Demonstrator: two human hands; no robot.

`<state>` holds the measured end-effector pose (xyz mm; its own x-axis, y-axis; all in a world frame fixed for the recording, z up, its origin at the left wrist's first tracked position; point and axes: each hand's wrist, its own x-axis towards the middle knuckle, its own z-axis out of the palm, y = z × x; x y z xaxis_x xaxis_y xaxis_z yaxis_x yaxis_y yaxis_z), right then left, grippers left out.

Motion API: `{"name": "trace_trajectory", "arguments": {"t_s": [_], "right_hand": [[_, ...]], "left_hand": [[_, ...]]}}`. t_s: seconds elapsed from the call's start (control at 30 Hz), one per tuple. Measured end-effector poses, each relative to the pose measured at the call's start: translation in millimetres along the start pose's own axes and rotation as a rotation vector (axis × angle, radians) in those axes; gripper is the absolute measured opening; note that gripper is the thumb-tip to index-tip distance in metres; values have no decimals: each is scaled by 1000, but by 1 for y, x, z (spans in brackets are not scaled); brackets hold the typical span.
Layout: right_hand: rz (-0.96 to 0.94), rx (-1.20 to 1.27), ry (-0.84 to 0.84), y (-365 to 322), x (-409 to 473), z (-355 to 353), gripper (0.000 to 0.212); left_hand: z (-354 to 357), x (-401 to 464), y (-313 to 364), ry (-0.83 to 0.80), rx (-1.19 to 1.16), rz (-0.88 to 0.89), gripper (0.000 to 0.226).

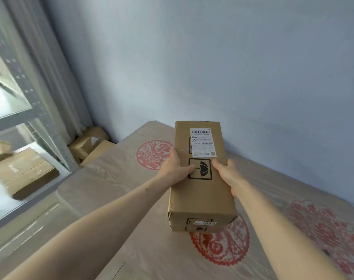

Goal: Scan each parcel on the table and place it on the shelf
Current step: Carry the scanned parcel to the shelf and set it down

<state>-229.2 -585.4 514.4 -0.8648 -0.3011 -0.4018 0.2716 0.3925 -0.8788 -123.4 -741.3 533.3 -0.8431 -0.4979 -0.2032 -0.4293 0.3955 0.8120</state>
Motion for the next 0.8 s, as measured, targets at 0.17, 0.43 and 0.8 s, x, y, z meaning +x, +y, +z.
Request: {"name": "trace_trajectory", "arguments": {"t_s": [0.17,0.43,0.8], "right_hand": [[-106,-57,-174,-33,-15,75,52],[-239,-109,-382,-86,-61,205,51],[-374,-136,-636,-170,-134,394,65]], "left_hand": [[-69,-37,-33,214,-30,-69,70],[-183,-95,-86,464,-106,-180,62],[-359,-153,-169,737,-163,-235,59]]}}
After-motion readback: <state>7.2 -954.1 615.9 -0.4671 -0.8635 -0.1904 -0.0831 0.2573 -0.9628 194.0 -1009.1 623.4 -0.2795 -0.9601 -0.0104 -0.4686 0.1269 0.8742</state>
